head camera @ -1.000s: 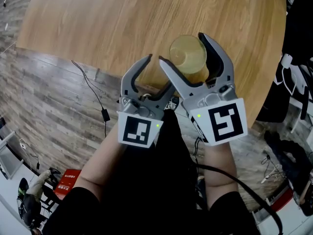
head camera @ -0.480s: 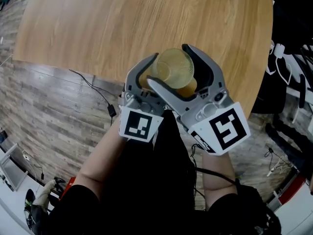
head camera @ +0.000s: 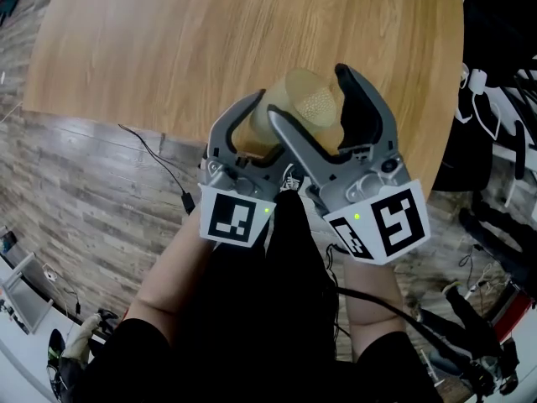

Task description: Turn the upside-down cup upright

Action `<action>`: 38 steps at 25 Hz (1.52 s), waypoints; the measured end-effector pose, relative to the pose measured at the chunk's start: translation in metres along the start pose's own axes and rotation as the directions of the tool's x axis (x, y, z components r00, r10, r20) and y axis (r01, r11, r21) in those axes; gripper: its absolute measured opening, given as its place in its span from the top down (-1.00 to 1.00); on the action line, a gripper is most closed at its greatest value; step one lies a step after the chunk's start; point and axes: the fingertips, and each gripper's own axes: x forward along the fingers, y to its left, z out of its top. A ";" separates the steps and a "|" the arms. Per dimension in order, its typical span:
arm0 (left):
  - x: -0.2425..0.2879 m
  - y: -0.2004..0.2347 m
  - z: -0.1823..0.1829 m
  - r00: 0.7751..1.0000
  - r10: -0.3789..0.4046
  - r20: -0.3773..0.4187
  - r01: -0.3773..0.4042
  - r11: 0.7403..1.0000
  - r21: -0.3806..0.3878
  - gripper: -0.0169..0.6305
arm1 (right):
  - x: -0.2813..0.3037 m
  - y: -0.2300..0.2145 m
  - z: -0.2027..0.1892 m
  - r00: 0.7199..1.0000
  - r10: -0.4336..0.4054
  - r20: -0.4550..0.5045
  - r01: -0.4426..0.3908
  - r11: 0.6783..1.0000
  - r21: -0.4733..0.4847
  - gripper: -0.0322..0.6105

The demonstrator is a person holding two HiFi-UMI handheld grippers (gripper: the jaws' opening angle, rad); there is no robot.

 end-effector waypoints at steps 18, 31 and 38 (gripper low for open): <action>-0.005 0.001 -0.010 0.999 -0.035 -0.015 0.035 0.999 -0.003 -0.01 | 0.003 -0.087 -0.090 0.935 -0.283 -0.212 0.289 0.957 -0.002 -0.23; 0.025 -0.008 -0.033 0.984 -0.132 -0.118 0.121 0.988 -0.100 -0.01 | 0.001 -0.111 -0.121 0.888 -0.336 -0.314 0.353 0.936 -0.002 -0.23; 0.026 -0.002 -0.022 0.990 -0.130 -0.048 0.126 0.989 -0.070 -0.02 | -0.004 -0.122 -0.115 0.885 -0.373 -0.280 0.392 0.920 0.012 -0.23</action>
